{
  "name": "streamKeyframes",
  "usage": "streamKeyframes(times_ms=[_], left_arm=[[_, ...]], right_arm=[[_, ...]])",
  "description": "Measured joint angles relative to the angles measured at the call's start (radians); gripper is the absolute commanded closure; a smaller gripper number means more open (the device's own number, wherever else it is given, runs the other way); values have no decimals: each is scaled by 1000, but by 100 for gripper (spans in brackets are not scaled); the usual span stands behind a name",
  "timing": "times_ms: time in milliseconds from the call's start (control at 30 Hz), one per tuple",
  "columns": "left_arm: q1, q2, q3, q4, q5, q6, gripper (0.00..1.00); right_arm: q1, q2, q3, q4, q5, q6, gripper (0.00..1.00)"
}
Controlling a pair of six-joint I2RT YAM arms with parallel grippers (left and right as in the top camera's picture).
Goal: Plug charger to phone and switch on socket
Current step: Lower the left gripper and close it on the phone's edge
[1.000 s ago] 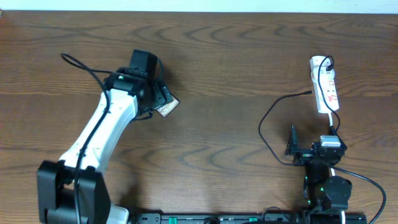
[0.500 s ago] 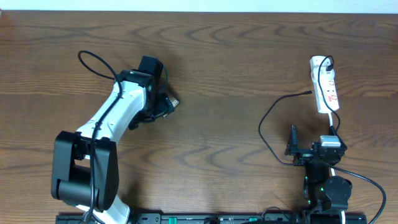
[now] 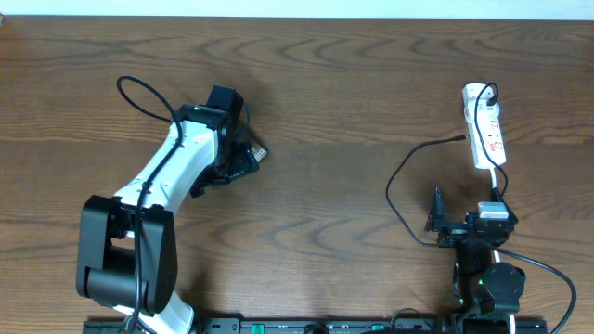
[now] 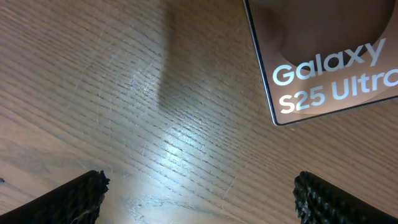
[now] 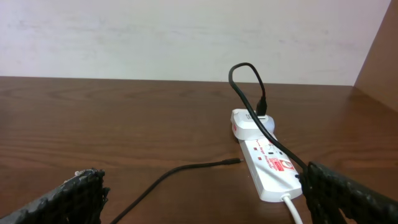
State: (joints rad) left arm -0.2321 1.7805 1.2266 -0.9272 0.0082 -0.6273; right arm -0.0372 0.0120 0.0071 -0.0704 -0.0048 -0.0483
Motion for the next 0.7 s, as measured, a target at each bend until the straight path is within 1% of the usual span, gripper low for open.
streamKeyframes(times_ms=[267, 400, 500, 700], left_arm=[[0, 0, 0, 59, 0, -5, 2], [0, 0, 0, 122, 0, -74, 2], [0, 0, 0, 202, 0, -137, 2], [0, 6, 2, 320, 12, -181, 2]], right_arm=[[0, 0, 0, 0, 0, 0, 1], [0, 0, 0, 0, 0, 0, 1], [0, 0, 0, 0, 0, 0, 1], [0, 0, 0, 0, 0, 0, 1]])
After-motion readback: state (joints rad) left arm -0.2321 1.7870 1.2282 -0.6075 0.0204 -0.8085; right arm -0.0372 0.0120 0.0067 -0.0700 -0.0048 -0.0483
